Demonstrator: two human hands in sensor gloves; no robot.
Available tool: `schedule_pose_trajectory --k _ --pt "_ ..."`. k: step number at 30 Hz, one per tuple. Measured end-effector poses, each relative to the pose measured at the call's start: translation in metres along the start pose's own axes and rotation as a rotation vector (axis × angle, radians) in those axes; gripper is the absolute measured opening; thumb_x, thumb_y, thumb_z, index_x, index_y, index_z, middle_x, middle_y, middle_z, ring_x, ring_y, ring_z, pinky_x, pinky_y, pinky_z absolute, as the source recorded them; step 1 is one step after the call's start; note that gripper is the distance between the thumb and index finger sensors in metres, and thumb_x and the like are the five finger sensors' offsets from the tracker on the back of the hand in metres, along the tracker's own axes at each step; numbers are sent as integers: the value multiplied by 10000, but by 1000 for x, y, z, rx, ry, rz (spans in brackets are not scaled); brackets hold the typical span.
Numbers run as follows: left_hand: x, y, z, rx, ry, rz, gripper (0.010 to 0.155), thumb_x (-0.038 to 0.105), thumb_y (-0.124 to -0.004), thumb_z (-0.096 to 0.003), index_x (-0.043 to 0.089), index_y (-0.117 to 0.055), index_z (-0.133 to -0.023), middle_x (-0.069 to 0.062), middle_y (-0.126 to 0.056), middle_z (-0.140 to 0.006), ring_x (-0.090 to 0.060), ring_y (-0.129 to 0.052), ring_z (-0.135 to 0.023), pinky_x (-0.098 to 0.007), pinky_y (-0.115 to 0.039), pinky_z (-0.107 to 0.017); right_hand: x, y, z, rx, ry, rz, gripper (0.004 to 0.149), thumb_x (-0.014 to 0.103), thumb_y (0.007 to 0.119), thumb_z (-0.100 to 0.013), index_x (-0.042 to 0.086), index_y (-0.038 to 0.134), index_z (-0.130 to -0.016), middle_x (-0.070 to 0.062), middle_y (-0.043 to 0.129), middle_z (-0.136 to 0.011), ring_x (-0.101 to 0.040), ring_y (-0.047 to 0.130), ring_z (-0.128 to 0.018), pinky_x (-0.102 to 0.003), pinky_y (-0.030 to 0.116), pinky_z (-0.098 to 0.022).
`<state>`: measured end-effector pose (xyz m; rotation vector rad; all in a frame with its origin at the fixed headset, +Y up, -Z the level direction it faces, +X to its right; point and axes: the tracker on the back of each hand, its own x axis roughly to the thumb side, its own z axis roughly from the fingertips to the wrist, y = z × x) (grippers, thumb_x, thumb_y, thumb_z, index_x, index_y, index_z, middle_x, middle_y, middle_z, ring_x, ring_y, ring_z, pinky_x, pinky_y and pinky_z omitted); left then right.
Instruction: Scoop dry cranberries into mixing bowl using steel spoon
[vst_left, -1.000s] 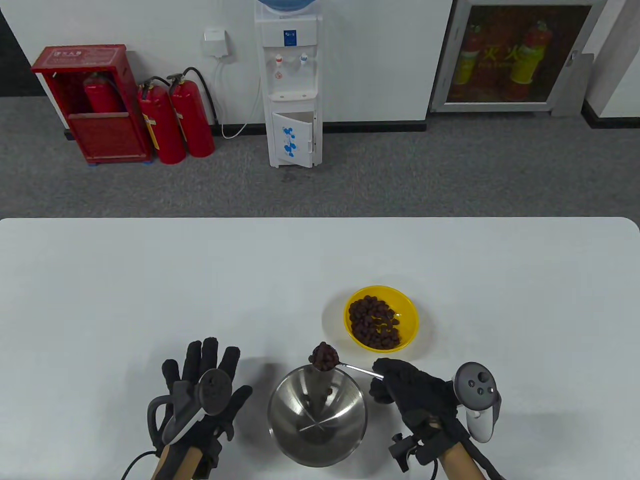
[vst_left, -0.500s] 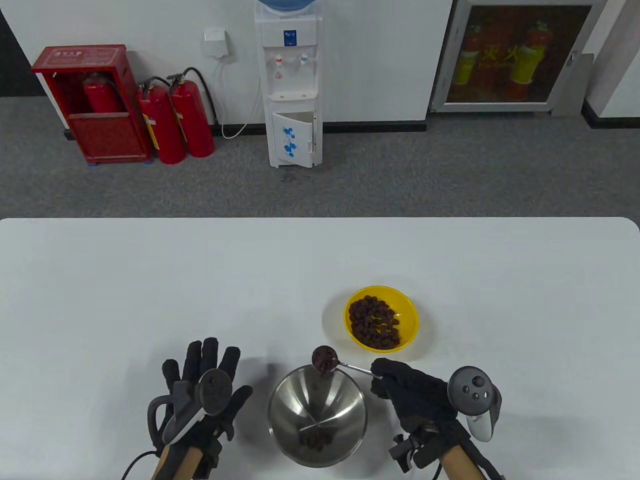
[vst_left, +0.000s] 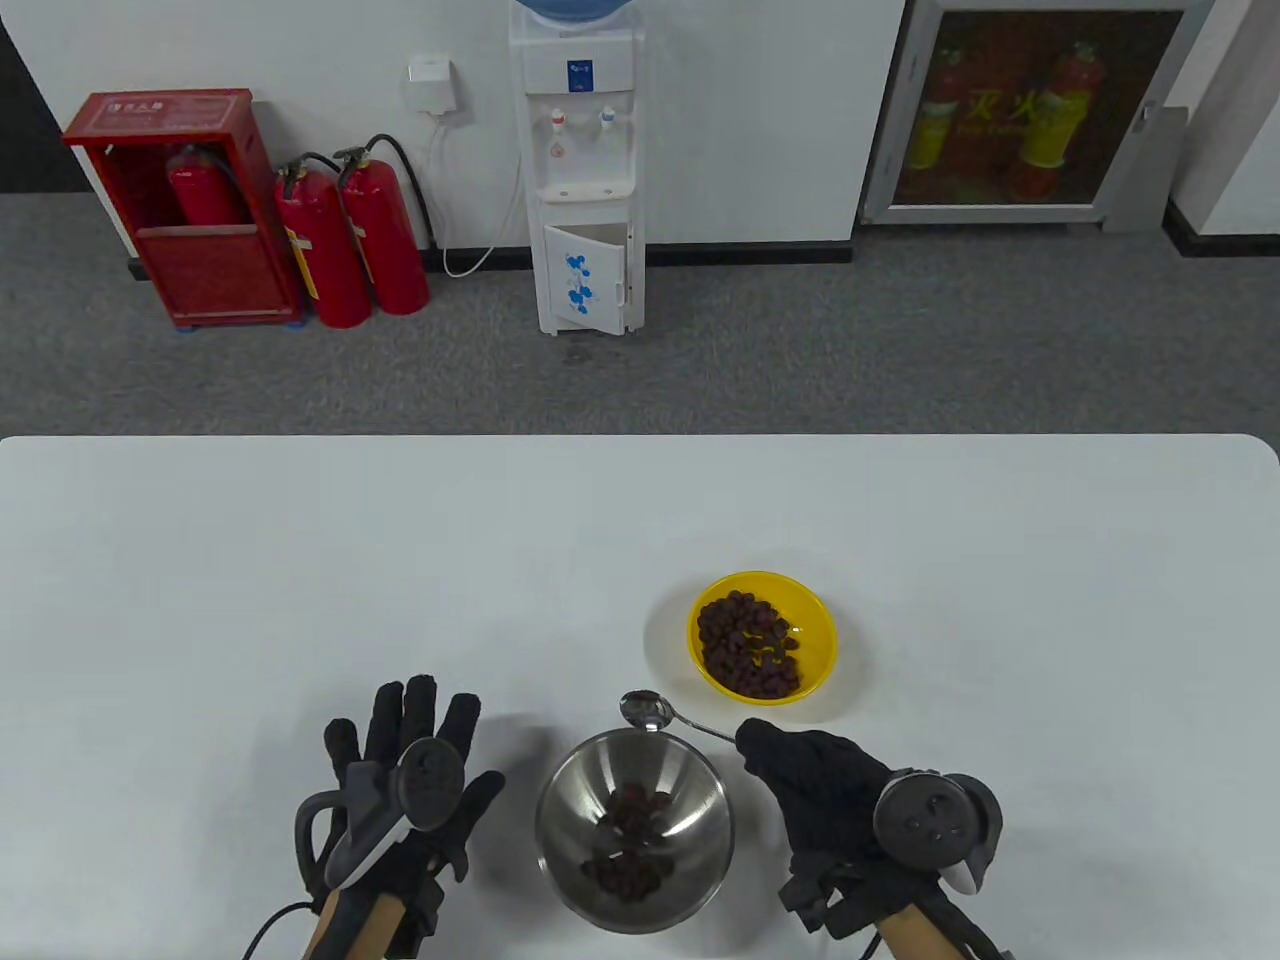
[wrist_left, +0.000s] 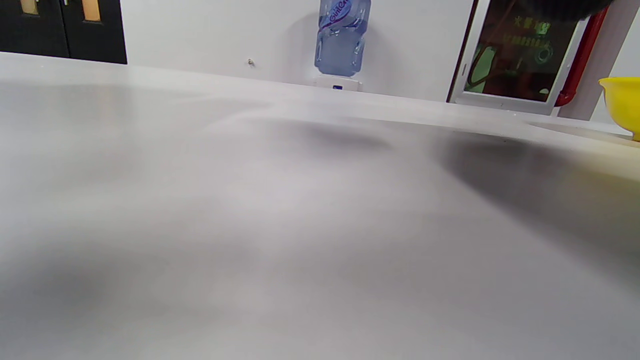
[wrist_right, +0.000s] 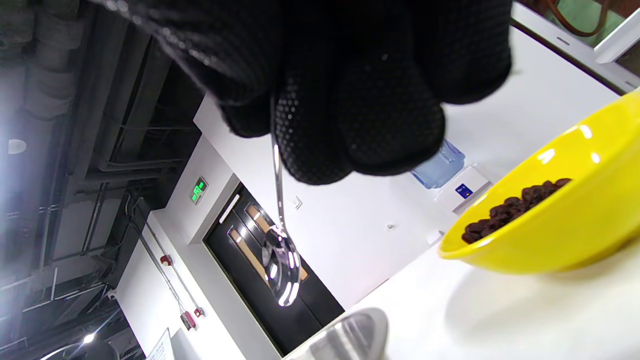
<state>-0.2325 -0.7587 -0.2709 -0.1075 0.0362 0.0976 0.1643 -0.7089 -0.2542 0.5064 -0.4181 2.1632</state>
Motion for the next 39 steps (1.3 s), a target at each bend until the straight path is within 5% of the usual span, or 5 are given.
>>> schedule_pose_trajectory --k 10,16,21,30,39 --pt "0 0 0 1 -1 2 771 731 -585 -428 522 -182 -1051 86 -23 -1207 -257 -14 -1151 -688 -15 -718 -4 0 0 -17 31 0 376 299 795 -458 223 876 -817 19 969 -711 -217 999 -571 -480 778 -509" --pt "0 0 0 0 -5 5 770 732 -585 -428 523 -183 -1050 86 -24 -1208 -257 -16 -1152 -688 -15 -718 0 -16 0 -196 98 73 426 302 799 -466 155 796 -866 21 964 -707 -227 998 -551 -484 773 -493" --pt "1 0 0 -6 -9 7 769 732 -584 -428 524 -182 -1050 85 -27 -1209 -256 -16 -1152 -688 -15 -718 7 -37 -19 -346 153 350 436 321 794 -470 166 770 -877 42 955 -725 -206 1000 -567 -467 777 -505" --pt "2 -1 0 -5 -10 7 769 730 -586 -428 522 -187 -1052 85 -34 -1210 -258 -19 -1152 -689 -16 -718 -39 -19 -47 -248 243 697 420 347 785 -466 215 785 -864 89 953 -735 -182 998 -595 -460 772 -527" --pt "3 -1 0 -10 -12 3 766 727 -586 -430 521 -190 -1052 84 -35 -1210 -258 -19 -1152 -689 -16 -718 -66 -17 -41 -274 331 630 405 357 780 -463 239 800 -850 102 955 -729 -170 1001 -589 -451 771 -527"
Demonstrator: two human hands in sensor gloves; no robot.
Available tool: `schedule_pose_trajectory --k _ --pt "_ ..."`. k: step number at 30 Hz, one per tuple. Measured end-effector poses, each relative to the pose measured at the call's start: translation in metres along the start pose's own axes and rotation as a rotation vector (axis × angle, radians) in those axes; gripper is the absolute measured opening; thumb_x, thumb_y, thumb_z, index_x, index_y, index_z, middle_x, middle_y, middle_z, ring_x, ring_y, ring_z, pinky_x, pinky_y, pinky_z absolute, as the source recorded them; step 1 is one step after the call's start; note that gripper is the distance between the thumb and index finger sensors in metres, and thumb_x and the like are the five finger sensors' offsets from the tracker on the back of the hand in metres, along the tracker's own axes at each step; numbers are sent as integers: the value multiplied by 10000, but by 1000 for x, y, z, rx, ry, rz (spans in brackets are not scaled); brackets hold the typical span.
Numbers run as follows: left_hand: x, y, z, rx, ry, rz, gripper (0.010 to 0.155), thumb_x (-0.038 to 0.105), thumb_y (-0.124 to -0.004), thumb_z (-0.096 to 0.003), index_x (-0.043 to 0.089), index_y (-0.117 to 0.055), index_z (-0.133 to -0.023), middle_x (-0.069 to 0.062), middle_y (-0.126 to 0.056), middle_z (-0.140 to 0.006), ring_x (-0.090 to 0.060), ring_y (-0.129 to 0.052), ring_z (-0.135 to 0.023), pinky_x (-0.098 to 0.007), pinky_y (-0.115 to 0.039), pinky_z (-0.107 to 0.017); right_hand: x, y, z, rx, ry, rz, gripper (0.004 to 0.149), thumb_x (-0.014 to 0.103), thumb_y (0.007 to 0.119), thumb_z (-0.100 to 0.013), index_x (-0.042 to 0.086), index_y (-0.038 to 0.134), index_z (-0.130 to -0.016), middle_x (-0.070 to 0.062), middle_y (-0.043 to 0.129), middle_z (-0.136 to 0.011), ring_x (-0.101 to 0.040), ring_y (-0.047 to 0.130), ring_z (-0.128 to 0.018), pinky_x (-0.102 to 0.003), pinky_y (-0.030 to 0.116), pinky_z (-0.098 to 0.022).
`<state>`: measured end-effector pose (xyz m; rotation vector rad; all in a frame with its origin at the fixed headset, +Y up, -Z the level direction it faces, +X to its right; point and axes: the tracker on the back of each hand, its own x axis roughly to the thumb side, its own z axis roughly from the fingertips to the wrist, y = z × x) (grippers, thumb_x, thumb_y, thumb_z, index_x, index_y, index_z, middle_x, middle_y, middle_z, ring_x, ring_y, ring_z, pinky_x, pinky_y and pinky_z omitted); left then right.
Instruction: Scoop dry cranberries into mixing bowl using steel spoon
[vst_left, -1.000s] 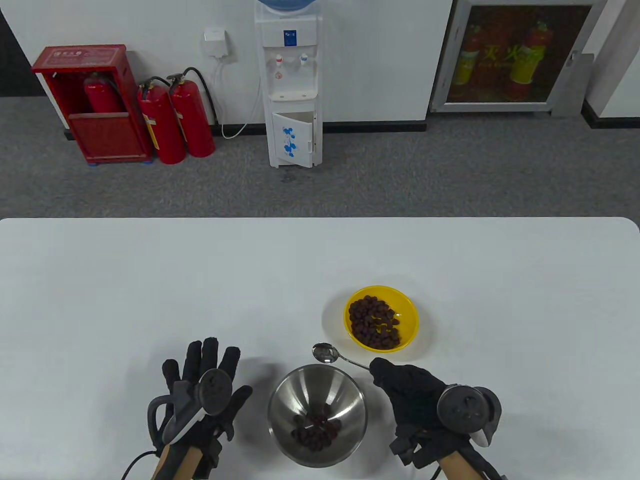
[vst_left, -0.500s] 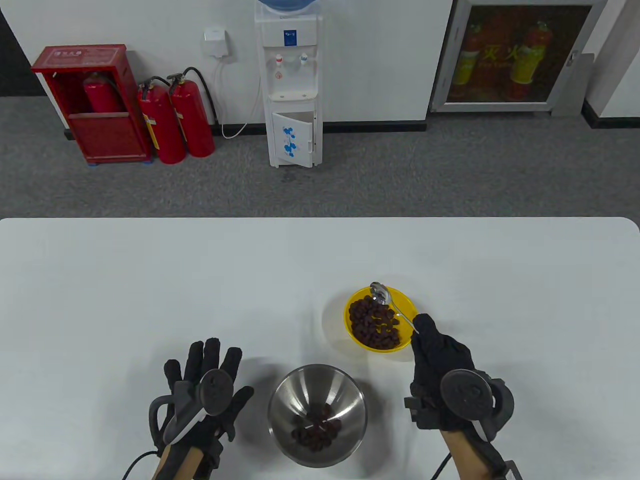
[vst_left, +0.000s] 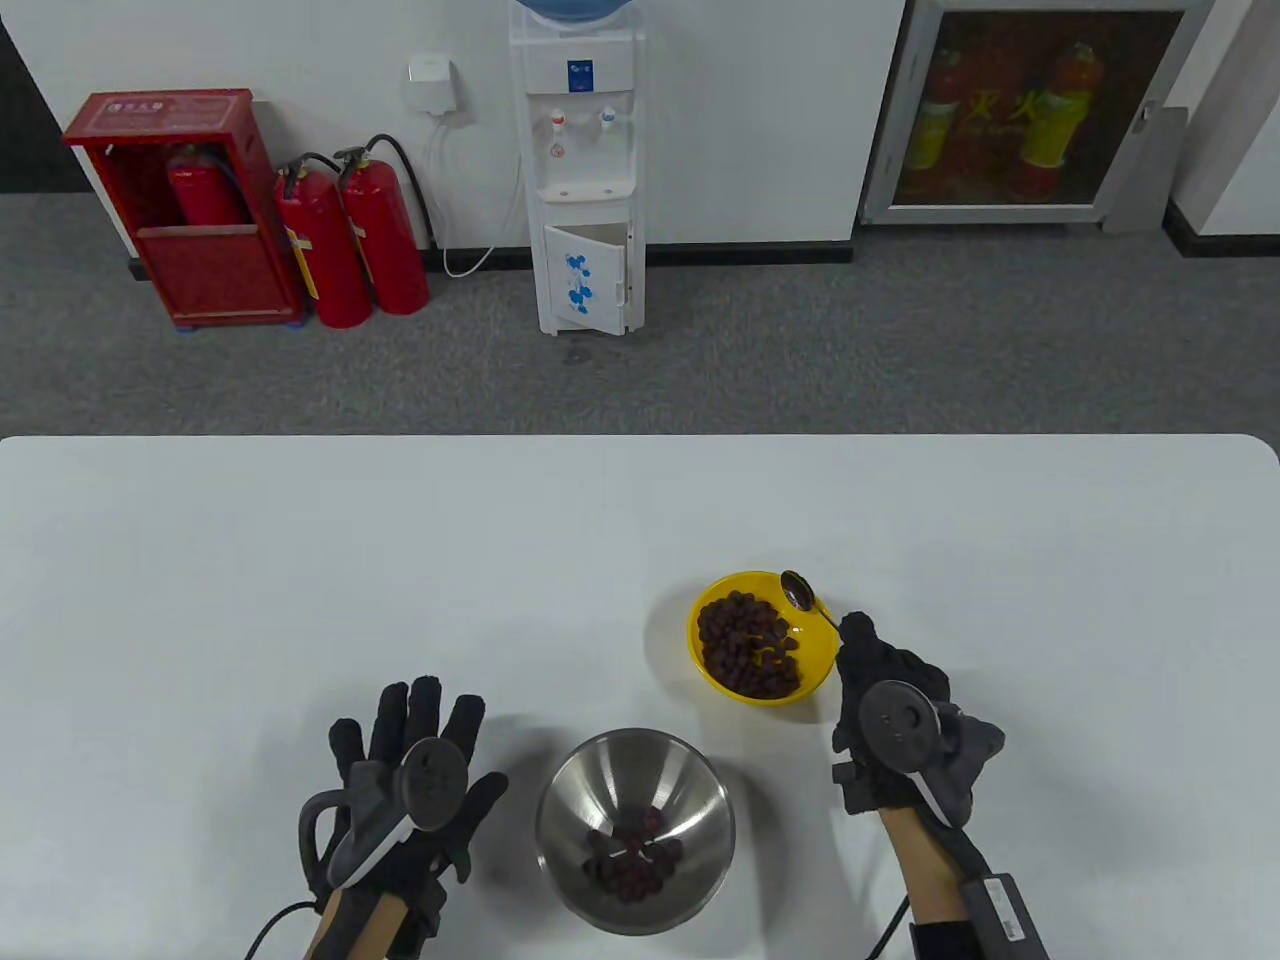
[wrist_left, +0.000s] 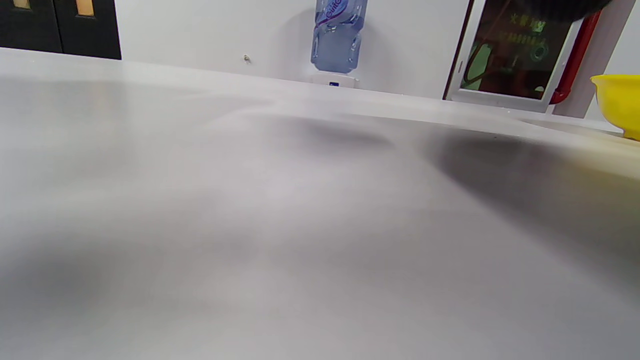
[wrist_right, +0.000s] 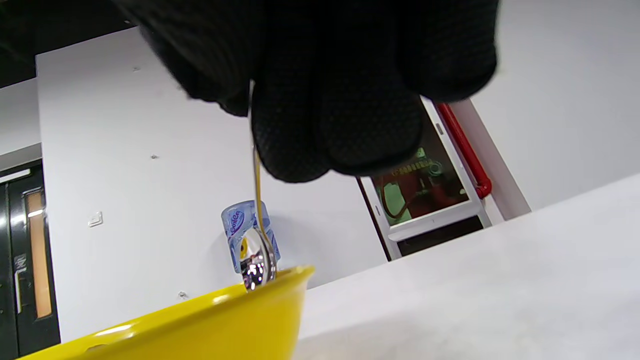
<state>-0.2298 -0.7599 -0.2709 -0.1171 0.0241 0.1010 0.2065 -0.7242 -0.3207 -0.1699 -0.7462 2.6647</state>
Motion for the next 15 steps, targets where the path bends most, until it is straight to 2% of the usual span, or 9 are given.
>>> schedule_pose_trajectory --k 5,8,11,15 --pt "0 0 0 2 -1 0 765 726 -586 -432 520 -189 -1052 83 -35 -1210 -260 -21 -1152 -688 -16 -718 -11 7 2 7 37 -35 403 363 783 -455 249 810 -841 100 966 -714 -169 1014 -566 -446 780 -511" --pt "1 0 0 1 -2 -4 767 727 -586 -430 520 -188 -1052 83 -33 -1210 -259 -20 -1152 -689 -17 -718 -15 12 2 53 56 -36 397 368 783 -455 251 824 -832 92 978 -694 -167 1027 -540 -443 788 -494" --pt "1 -1 0 3 -3 0 765 726 -587 -431 520 -189 -1052 83 -36 -1210 -259 -21 -1152 -689 -17 -718 -18 18 -1 162 99 -79 397 378 772 -462 250 826 -834 106 987 -679 -150 1042 -519 -431 811 -470" --pt "1 0 0 3 -2 -3 766 726 -586 -431 519 -189 -1053 83 -34 -1210 -260 -21 -1152 -689 -17 -718 -26 24 -5 378 283 -325 401 356 781 -475 201 840 -840 14 1009 -651 -173 1052 -480 -444 818 -443"
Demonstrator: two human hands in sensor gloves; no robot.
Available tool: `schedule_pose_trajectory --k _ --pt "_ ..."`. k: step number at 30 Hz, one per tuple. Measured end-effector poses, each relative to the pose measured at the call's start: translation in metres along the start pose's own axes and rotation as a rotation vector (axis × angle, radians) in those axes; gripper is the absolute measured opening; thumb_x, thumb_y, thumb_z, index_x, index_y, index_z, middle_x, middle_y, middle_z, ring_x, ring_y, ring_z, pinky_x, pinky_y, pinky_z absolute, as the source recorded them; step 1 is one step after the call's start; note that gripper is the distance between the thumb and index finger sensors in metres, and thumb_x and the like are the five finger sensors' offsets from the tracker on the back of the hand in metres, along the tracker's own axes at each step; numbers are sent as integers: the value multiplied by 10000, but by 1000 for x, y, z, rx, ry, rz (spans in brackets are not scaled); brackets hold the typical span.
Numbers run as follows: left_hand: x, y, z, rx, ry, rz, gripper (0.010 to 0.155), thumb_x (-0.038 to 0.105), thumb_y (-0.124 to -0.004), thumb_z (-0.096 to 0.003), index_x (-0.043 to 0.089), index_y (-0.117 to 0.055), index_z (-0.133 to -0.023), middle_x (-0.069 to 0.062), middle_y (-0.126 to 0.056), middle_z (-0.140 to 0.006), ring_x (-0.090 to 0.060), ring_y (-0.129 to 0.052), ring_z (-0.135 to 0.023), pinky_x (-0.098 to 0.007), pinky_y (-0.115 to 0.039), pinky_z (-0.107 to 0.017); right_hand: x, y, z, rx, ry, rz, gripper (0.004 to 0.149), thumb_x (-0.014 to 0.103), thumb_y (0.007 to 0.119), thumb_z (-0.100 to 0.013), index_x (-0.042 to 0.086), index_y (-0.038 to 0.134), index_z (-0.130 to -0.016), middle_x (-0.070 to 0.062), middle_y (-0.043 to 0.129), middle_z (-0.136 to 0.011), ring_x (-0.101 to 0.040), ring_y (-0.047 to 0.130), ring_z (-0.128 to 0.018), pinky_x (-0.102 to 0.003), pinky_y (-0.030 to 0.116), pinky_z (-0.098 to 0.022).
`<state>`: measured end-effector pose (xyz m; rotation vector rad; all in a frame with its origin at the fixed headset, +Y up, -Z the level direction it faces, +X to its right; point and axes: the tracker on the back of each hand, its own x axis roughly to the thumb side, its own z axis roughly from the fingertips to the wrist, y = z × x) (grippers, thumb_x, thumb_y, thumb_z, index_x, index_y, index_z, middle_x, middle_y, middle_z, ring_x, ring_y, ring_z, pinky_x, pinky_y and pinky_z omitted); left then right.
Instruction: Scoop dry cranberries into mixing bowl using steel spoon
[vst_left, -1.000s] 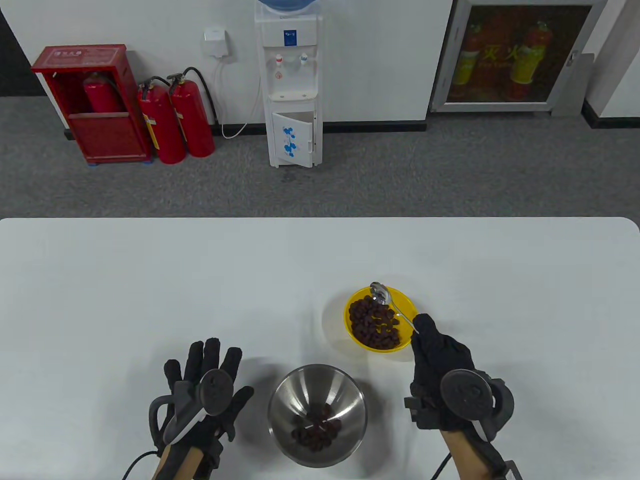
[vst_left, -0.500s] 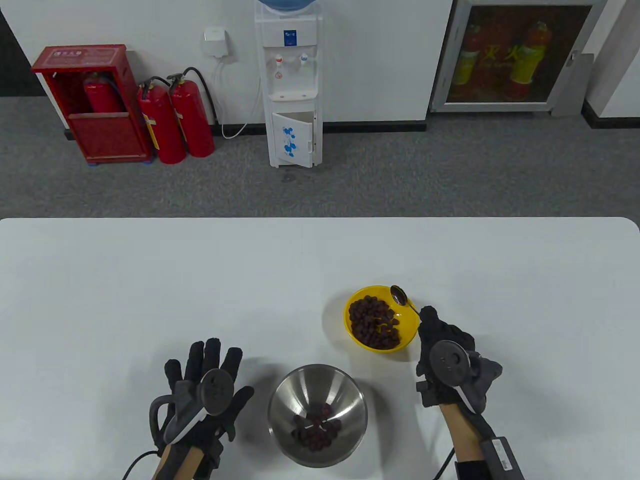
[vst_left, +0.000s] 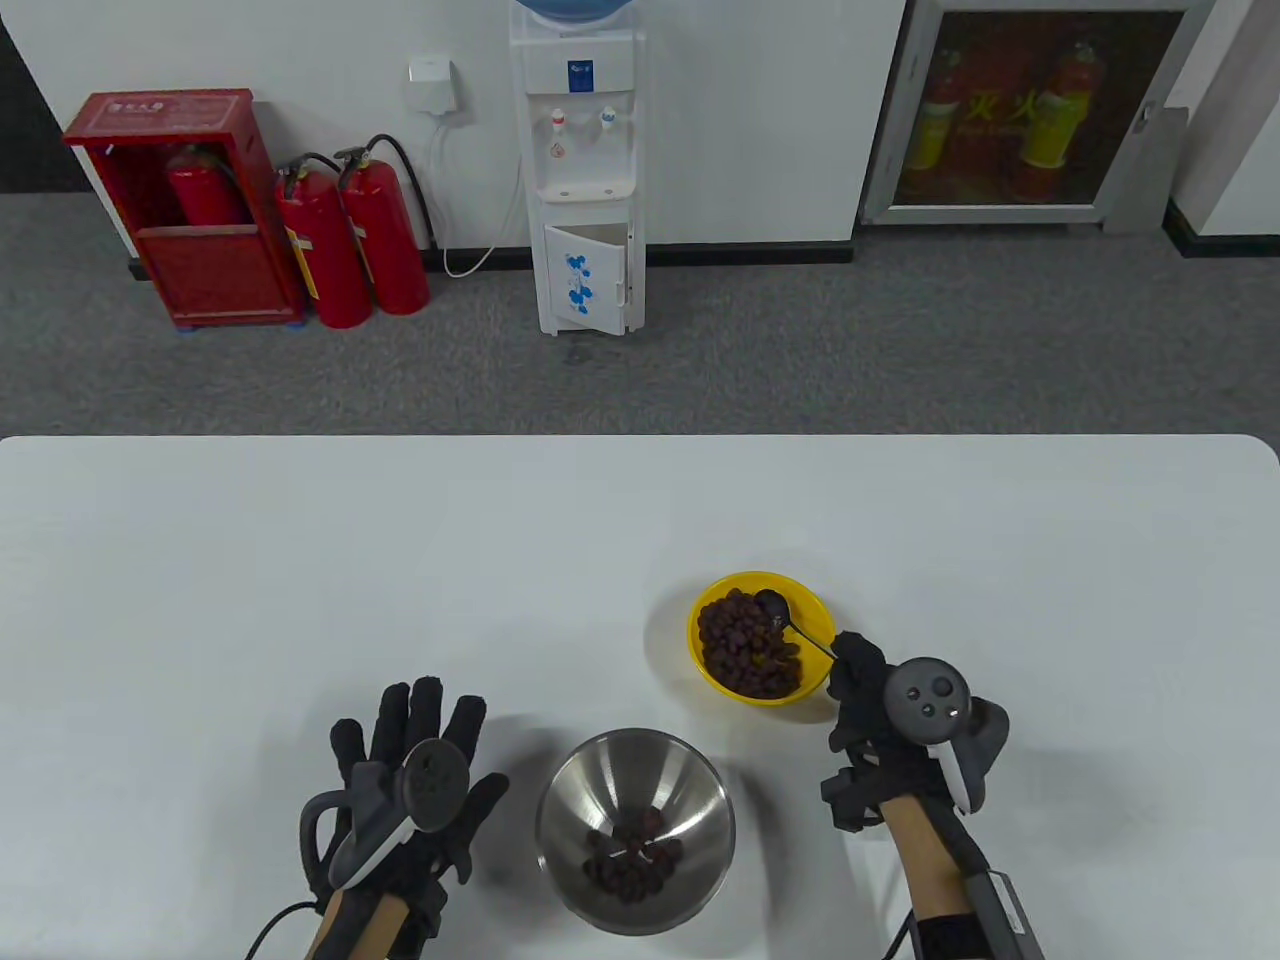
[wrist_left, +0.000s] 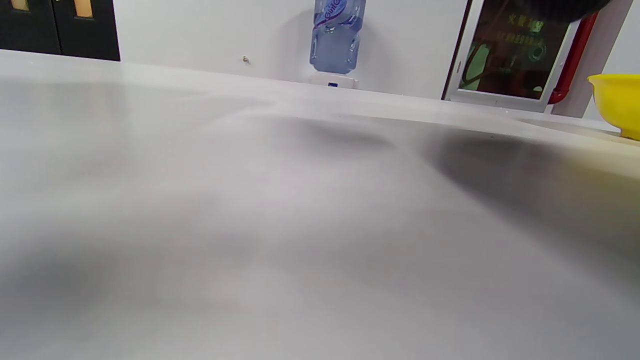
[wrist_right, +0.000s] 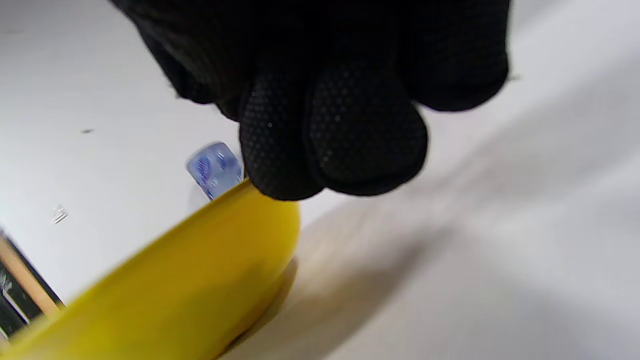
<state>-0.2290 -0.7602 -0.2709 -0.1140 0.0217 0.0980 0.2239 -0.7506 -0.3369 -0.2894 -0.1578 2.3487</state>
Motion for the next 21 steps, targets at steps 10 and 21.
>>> schedule_pose_trajectory --k 10,21 --pt "0 0 0 0 0 0 766 725 -587 -431 519 -190 -1053 82 -35 -1210 -260 -23 -1152 -689 -18 -718 -27 6 -3 206 234 -389 413 326 807 -485 80 848 -814 -23 1018 -601 -192 1062 -413 -441 833 -396" --pt "0 0 0 2 -2 -1 765 725 -586 -431 520 -189 -1052 83 -36 -1210 -260 -23 -1152 -689 -18 -718 -32 9 -1 178 225 -441 415 326 777 -496 96 812 -839 -27 990 -657 -197 1044 -485 -444 821 -437"
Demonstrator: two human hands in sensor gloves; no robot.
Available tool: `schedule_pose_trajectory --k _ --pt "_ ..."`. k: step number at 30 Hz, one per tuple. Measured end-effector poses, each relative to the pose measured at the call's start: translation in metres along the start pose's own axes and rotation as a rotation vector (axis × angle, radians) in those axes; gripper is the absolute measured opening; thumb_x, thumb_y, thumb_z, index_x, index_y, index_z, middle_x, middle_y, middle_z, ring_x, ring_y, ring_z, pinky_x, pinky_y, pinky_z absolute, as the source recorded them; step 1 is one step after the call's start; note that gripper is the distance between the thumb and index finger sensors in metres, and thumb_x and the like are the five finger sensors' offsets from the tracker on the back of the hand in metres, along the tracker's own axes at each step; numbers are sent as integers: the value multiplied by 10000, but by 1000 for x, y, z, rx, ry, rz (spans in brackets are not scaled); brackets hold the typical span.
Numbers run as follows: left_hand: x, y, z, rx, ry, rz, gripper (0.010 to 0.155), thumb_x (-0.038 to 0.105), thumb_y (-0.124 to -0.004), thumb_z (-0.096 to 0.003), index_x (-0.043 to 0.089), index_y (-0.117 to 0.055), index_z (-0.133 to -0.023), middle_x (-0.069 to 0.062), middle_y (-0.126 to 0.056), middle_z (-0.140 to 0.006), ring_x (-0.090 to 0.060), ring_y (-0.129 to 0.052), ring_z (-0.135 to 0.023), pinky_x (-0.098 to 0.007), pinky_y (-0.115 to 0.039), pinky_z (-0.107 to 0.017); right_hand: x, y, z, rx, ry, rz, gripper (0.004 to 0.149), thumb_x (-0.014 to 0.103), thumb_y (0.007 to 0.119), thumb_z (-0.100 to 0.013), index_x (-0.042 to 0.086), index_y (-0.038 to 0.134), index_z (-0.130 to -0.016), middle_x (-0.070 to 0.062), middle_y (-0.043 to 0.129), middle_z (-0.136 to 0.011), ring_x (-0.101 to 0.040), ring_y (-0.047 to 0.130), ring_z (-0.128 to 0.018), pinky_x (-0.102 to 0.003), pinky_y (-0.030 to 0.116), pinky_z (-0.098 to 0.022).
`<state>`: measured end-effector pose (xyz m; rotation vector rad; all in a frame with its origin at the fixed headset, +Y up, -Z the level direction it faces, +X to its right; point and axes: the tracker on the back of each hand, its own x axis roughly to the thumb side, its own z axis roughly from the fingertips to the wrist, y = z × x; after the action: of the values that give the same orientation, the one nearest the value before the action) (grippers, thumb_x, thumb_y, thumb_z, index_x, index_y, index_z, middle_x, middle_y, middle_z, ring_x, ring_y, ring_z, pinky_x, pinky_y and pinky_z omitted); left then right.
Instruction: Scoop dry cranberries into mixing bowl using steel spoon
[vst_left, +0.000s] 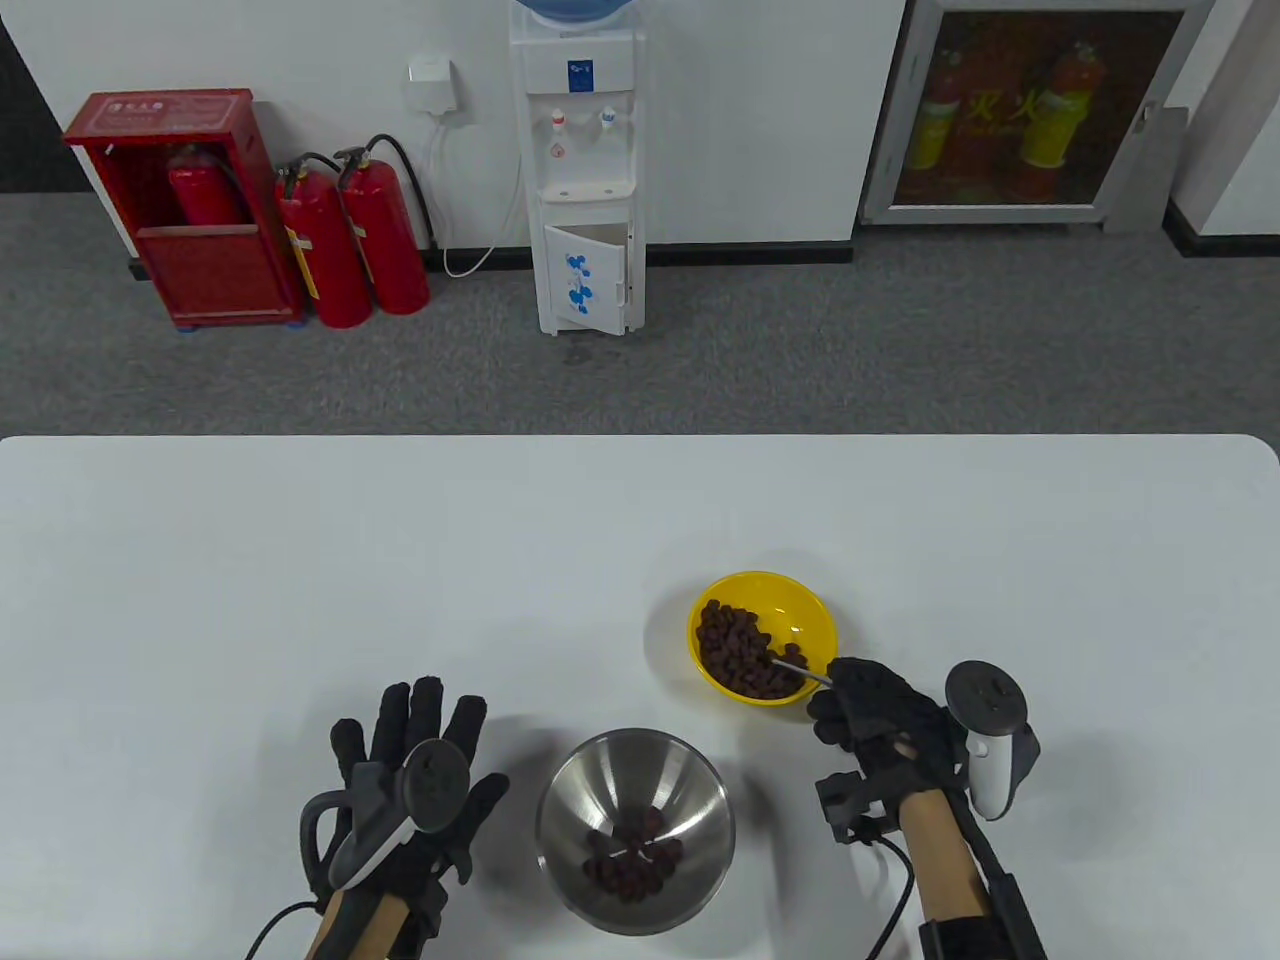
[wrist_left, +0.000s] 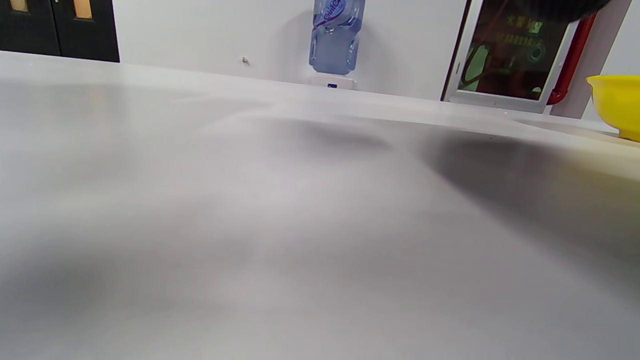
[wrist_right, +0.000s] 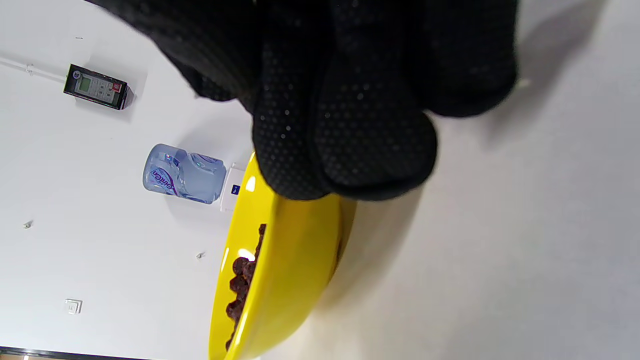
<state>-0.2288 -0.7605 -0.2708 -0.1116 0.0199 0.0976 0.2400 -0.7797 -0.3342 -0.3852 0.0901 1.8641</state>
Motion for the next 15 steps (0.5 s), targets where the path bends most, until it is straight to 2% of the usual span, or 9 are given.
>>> schedule_pose_trajectory --k 7,8,15 --pt "0 0 0 1 1 1 765 725 -587 -431 521 -189 -1051 83 -36 -1210 -260 -23 -1152 -689 -19 -718 -2 -2 1 -6 7 -37 412 322 775 -495 94 815 -836 -34 989 -657 -199 1044 -485 -444 821 -438" --pt "0 0 0 1 1 1 767 725 -586 -431 519 -187 -1053 81 -35 -1210 -261 -22 -1152 -689 -18 -718 -2 -2 2 -8 8 -42 412 320 774 -496 92 815 -837 47 985 -663 -199 1042 -488 -444 821 -439" --pt "0 0 0 2 0 1 766 726 -586 -431 519 -190 -1052 83 -36 -1210 -261 -22 -1152 -689 -18 -719 -4 -8 3 -17 0 -78 408 318 776 -494 100 819 -837 39 984 -667 -203 1039 -494 -448 817 -442"
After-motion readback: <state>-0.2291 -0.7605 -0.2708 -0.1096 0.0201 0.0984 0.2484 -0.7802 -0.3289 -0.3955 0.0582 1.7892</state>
